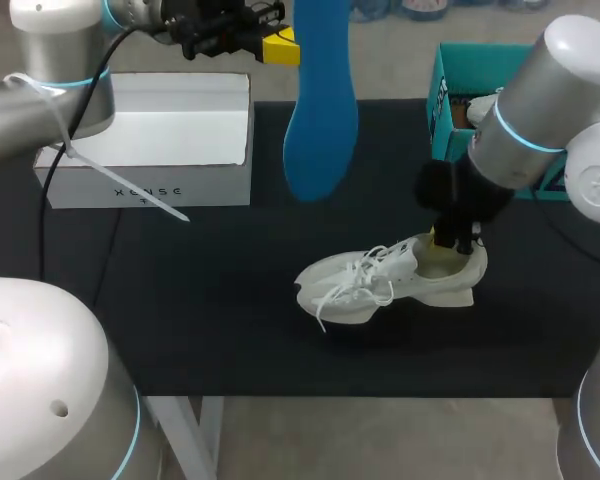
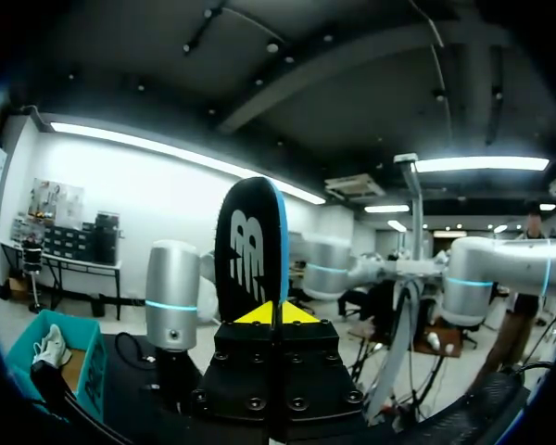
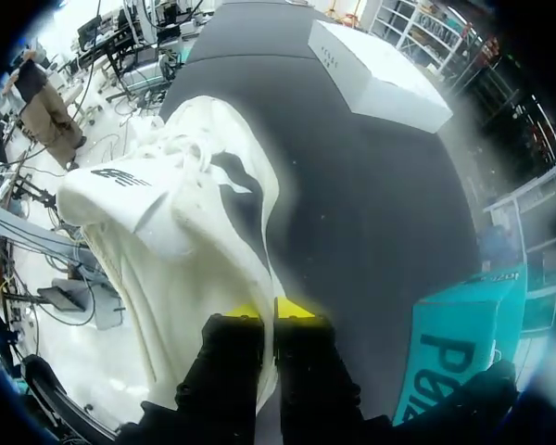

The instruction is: Take the shoe out of the shoebox, open the shoe tongue, remove and reinsert the insole, then place the shoe into the shoebox

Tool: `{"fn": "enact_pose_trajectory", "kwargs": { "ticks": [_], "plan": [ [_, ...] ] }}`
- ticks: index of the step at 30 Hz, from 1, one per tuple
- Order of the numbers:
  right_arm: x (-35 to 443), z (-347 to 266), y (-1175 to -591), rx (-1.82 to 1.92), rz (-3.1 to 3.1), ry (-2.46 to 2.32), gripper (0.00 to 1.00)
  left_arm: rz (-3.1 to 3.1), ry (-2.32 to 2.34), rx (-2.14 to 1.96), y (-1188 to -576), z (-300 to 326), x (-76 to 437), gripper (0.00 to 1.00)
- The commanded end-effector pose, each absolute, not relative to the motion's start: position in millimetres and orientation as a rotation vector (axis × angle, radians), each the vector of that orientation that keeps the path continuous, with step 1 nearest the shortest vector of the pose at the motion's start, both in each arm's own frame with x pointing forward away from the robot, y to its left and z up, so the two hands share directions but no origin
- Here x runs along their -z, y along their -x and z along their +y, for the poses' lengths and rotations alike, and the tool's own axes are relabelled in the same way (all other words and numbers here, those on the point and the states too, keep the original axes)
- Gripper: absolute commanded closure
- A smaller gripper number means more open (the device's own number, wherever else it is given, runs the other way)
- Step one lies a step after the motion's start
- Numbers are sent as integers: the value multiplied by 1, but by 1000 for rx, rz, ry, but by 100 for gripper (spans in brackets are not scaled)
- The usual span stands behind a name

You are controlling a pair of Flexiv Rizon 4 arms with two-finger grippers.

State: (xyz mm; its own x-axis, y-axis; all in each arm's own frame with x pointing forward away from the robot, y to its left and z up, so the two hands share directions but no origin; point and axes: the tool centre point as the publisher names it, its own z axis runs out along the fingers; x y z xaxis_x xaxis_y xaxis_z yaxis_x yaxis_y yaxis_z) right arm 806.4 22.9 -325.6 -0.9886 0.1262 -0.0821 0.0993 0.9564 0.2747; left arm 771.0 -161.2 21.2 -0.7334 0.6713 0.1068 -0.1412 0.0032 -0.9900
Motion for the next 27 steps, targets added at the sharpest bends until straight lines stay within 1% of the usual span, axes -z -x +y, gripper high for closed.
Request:
{"fn": "enact_pose_trajectory", "kwargs": {
  "ticks": [1, 3, 6, 7, 10, 13, 14, 15, 17, 19, 27],
  "plan": [
    [324, 22, -806, -417, 3008, -172, 100, -1702, 547, -1793, -770, -161, -21, 100],
    [324, 22, -806, -417, 3008, -172, 100, -1702, 547, -1793, -770, -161, -21, 100],
    [316, 18, -807, -590, 2918, -785, 100, -1702, 547, -1793, -770, -161, -21, 100],
    [315, 16, -805, -577, 2855, -866, 100, -1702, 547, -1793, -770, -161, -21, 100],
    [312, 13, -802, -694, 2636, -1179, 100, -1702, 547, -1793, -770, -161, -21, 100],
    [323, 7, -807, -766, 2437, -1429, 100, -1702, 547, -1793, -770, -161, -21, 100],
    [327, 7, -807, -851, 2383, -1500, 100, -1702, 547, -1793, -770, -161, -21, 100],
    [331, 8, -806, -899, 2351, -1550, 100, -1702, 547, -1793, -770, -161, -21, 100],
    [338, 8, -808, -870, 2274, -1622, 100, -1702, 547, -1793, -770, -161, -21, 100],
    [339, 2, -811, -953, 2192, -1733, 100, -1702, 547, -1793, -770, -161, -21, 100],
    [337, -1, -813, -966, 2170, -1748, 100, -1702, 547, -1793, -770, -161, -21, 100]
  ]
}}
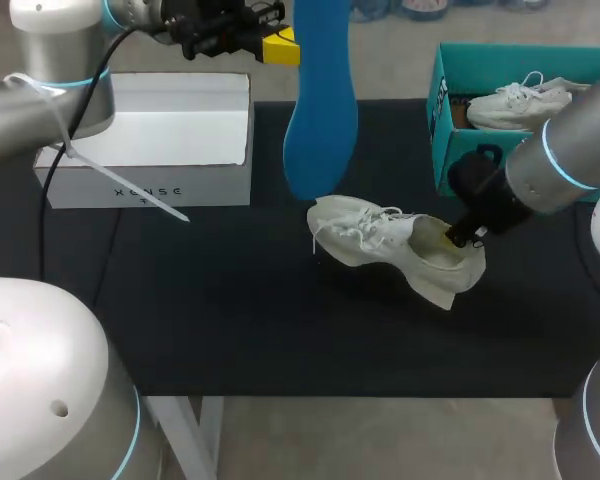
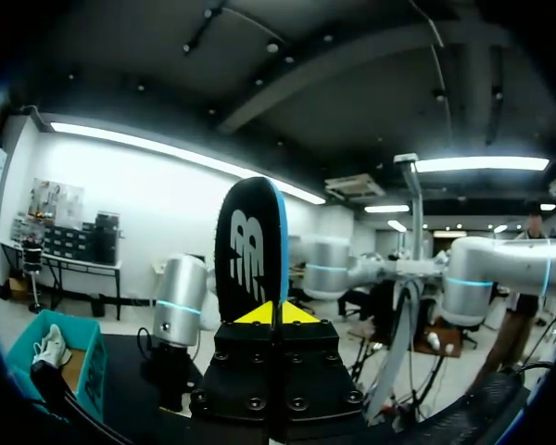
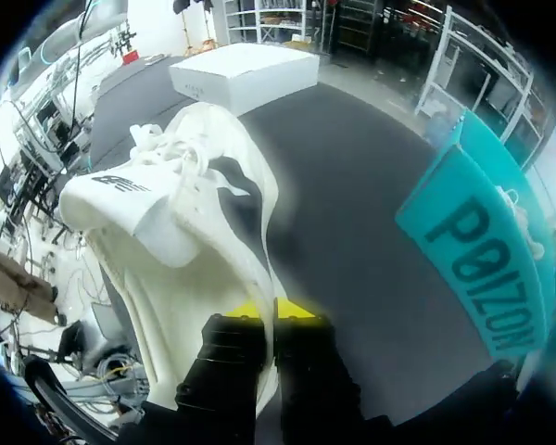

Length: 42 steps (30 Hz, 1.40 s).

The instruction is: Take the shoe out of the shoebox, open the shoe tongue, remove and reinsert the insole, then place the shoe into the shoebox

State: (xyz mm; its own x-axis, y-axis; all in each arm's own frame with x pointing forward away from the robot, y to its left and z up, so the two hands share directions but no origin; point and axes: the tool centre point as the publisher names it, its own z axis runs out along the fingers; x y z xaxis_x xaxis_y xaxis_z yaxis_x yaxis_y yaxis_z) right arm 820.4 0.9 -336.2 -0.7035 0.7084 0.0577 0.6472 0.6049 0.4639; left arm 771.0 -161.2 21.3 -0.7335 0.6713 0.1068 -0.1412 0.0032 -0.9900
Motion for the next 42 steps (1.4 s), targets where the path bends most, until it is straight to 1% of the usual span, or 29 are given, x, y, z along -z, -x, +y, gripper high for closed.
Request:
{"fn": "enact_pose_trajectory", "kwargs": {
  "ticks": [1, 7, 12, 19, 25, 42],
  "plan": [
    [337, -1, -813, -966, 2170, -1748, 100, -1702, 547, -1793, -770, -161, -21, 100],
    [337, -1, -813, -966, 2170, -1748, 100, -1702, 547, -1793, -770, -161, -21, 100],
    [318, 6, -782, -759, 2040, -1955, 100, -1702, 547, -1793, -770, -161, -21, 100],
    [302, 24, -745, -750, 1996, -2060, 100, -1702, 547, -1793, -770, -161, -21, 100],
    [313, 33, -735, -690, 2019, -2098, 100, -1702, 547, -1793, -770, -161, -21, 100],
    [366, 60, -752, -663, 1867, -2132, 100, -1702, 547, -1793, -770, -161, -21, 100]
  ]
}}
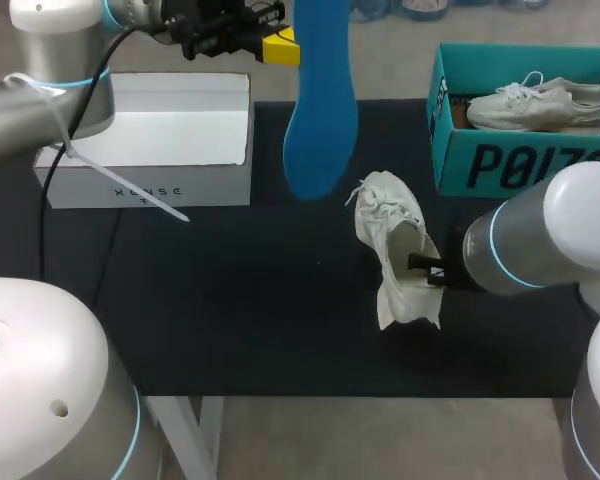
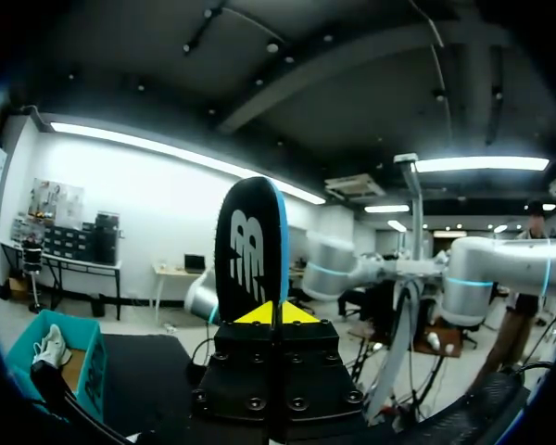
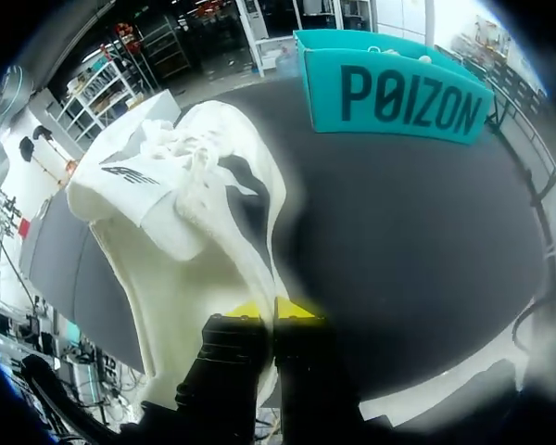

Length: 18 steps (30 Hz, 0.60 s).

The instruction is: Take the shoe out of the shoebox, open the shoe tongue, remove and reinsert the insole, then place the shoe into the shoebox

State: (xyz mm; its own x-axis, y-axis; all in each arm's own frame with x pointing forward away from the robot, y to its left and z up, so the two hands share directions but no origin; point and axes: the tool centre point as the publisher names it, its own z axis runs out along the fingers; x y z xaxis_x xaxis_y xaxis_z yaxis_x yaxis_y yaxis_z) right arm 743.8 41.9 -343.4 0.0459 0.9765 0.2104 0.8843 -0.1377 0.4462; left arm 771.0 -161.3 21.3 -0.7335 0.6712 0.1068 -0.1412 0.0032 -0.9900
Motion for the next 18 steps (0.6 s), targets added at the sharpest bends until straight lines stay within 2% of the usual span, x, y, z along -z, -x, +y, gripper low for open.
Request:
{"fn": "enact_pose_trajectory", "kwargs": {
  "ticks": [1, 17, 18],
  "plan": [
    [369, 61, -752, -662, 1862, -2144, 100, -1702, 547, -1793, -770, -161, -21, 100],
    [404, 46, -752, -662, 1831, -2307, 100, -1702, 547, -1793, -770, -161, -21, 100],
    [403, 46, -751, -685, 1810, -2317, 73, -1702, 547, -1793, -770, -161, -21, 100]
  ]
}}
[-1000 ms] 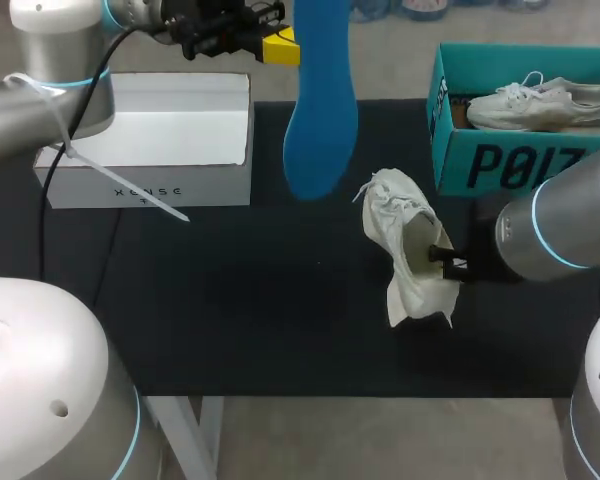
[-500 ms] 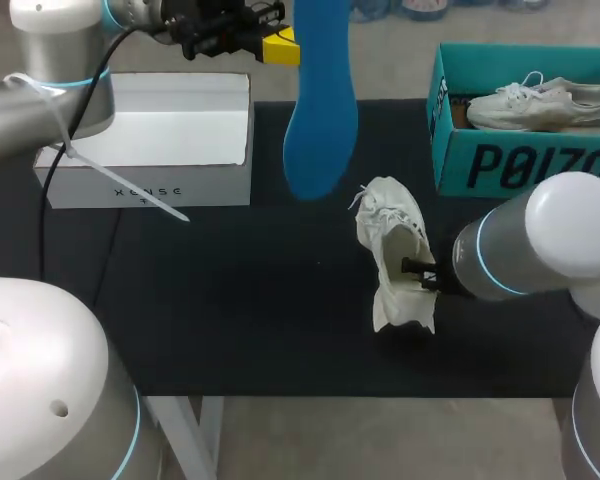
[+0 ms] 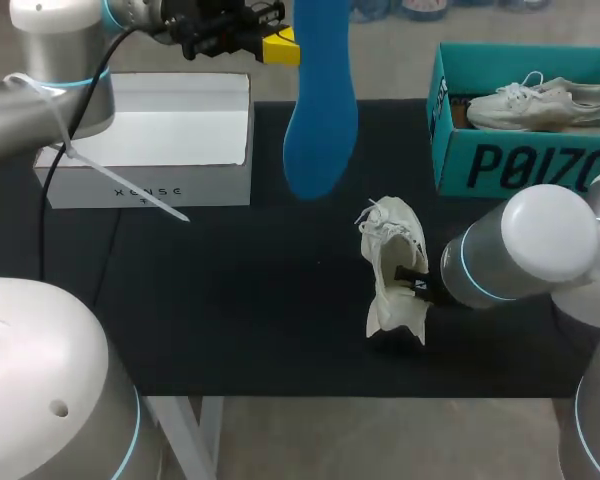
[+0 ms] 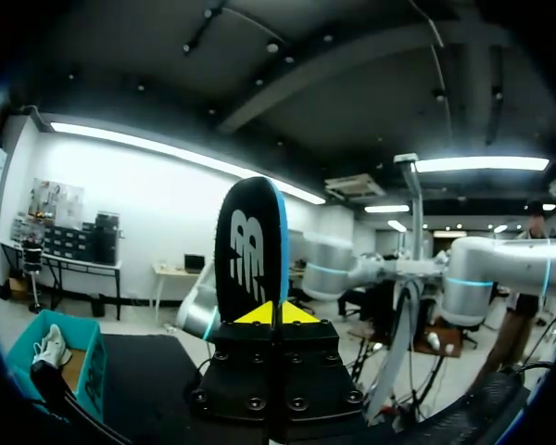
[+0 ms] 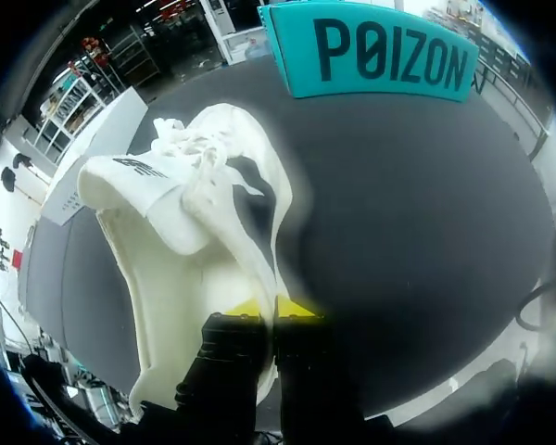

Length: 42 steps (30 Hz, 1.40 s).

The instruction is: Take the shoe out of the shoebox, open the shoe tongue, remove and reinsert the insole, then place the shoe into the shoebox

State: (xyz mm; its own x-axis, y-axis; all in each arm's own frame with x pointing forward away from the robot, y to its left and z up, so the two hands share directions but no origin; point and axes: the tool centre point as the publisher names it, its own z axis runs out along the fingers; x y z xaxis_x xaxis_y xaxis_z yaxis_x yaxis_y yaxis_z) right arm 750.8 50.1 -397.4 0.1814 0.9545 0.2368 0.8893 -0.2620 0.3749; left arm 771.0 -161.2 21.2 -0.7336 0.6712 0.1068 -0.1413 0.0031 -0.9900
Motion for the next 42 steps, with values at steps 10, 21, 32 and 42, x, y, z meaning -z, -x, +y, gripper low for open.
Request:
{"fn": "enact_pose_trajectory", "kwargs": {
  "ticks": [10, 21, 32, 42],
  "plan": [
    [329, 44, -731, -966, 1744, -2232, 0, -1702, 547, -1793, -770, -161, -21, 100],
    [295, 46, -728, -1090, 1838, -2208, 0, -1702, 547, -1793, -770, -161, -21, 100],
    [258, 27, -734, -1427, 1799, -2564, 0, -1702, 547, -1793, -770, -161, -21, 100],
    [252, 32, -747, -1407, 1780, -3388, 0, -1702, 547, -1793, -770, -161, -21, 100]
  ]
}}
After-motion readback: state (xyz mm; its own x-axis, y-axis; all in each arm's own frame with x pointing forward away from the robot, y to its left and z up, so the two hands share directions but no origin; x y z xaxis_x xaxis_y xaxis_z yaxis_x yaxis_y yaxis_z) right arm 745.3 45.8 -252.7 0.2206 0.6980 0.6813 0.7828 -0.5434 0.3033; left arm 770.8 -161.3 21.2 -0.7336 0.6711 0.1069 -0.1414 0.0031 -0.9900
